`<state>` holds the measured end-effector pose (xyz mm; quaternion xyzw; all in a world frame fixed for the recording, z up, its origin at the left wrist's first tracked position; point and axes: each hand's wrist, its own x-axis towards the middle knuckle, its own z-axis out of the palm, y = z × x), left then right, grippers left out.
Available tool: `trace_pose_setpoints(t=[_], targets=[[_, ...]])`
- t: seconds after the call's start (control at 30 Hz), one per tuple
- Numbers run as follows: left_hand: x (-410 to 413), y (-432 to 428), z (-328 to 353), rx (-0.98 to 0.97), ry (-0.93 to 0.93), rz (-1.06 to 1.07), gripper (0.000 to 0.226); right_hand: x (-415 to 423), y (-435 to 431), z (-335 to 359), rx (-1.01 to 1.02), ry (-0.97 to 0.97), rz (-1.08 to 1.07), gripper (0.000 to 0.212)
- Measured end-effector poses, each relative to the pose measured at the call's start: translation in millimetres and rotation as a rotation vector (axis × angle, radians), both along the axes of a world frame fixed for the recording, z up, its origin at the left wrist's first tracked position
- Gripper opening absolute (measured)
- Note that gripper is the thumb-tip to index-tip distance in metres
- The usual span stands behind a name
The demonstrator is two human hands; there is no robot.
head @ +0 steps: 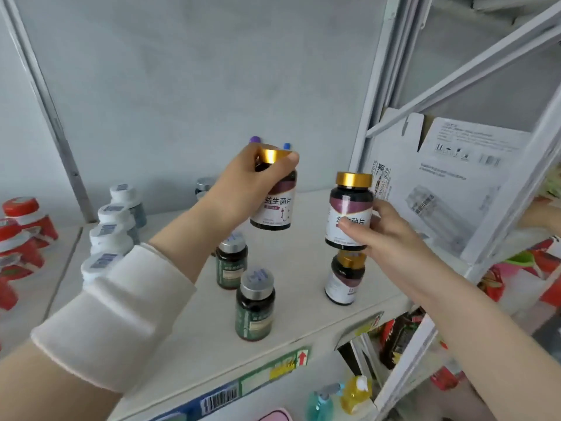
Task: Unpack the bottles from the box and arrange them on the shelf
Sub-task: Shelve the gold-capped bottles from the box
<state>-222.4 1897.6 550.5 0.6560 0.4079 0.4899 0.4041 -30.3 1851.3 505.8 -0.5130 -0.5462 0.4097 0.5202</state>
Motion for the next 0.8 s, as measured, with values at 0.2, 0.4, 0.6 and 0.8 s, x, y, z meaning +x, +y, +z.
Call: trace_pose_setpoints(t=[0.2, 0.4, 0.6, 0.8], targets=[[45, 75, 2, -0.054, 0.117, 0.145, 0.024, 44, 85, 17, -0.100, -0.155, 0.194, 0.063], [57, 146, -13, -0.155, 0.284, 0.243, 0.026, 47, 157, 7, -0.218, -0.314, 0.357, 0.070], [49, 212, -38, -0.221, 0.519, 0.299, 0.036, 37, 209, -20, -0.243, -0.340, 0.402, 0.061], [51, 253, -52, -0.218, 0.650, 0.311, 0.043, 21, 241, -37, -0.193, -0.456, 0.453, 0.057]])
